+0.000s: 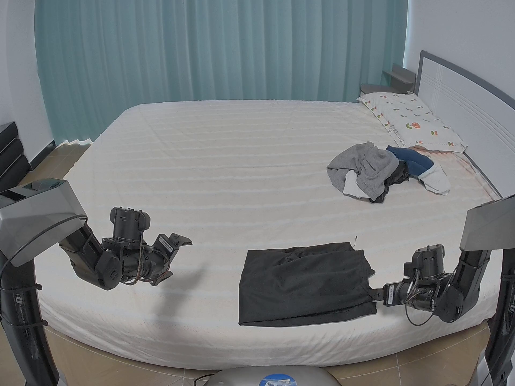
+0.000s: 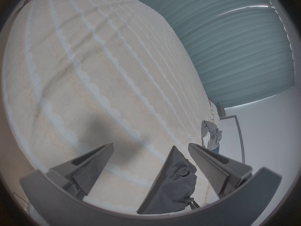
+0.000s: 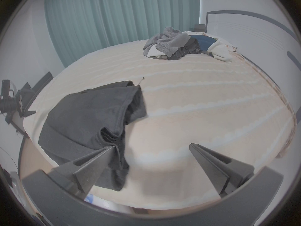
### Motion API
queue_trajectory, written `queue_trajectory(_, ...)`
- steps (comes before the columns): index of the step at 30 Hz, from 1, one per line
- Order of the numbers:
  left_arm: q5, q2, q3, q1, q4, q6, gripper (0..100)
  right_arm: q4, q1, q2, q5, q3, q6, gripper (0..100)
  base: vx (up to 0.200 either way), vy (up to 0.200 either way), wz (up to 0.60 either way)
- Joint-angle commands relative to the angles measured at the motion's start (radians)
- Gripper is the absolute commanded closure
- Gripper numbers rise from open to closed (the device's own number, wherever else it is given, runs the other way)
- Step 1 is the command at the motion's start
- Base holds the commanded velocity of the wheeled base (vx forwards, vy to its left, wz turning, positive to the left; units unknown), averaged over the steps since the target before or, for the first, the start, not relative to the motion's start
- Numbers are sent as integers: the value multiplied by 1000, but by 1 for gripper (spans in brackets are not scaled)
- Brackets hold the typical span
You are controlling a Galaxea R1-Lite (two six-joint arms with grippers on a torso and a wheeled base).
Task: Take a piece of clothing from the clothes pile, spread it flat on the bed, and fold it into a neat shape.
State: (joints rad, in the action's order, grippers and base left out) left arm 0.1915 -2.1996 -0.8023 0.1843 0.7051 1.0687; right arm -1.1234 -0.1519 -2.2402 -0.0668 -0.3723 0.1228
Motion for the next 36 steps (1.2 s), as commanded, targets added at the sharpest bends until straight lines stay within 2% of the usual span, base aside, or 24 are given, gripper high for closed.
queue_trajectory(1,0,-2,0,0,1,0,0,-13,71,1,44,3,-35,0,0,0,0)
queue_trajectory(6,0,-2,-1,0,1,0,0,-90,71,10,113,-42,75,0,0,0,0)
queue_trajectory(7,0,-2,-1,0,1,0,0,-90,71,10,113,-42,75,0,0,0,0)
queue_trajectory(9,0,-3,-1,0,1,0,0,-111,63,-7,116,-83,147,0,0,0,0)
queue_trajectory(10,0,-2,-1,0,1,0,0,-111,61,-9,116,-86,150,0,0,0,0)
queue_trajectory(15,0,-3,-1,0,1,0,0,-107,35,-99,133,-217,380,0,0,0,0)
queue_trajectory(17,0,-3,-1,1,1,0,0,-105,18,-141,174,-254,449,0,0,0,0)
queue_trajectory(20,0,-3,-1,1,1,0,0,-104,9,-177,228,-313,495,0,0,0,0)
queue_trajectory(27,0,-3,-1,1,1,-1,0,-67,18,-229,280,-424,548,0,0,0,0)
queue_trajectory(36,0,-3,-1,3,1,-1,0,11,18,-243,288,-497,555,0,0,0,0)
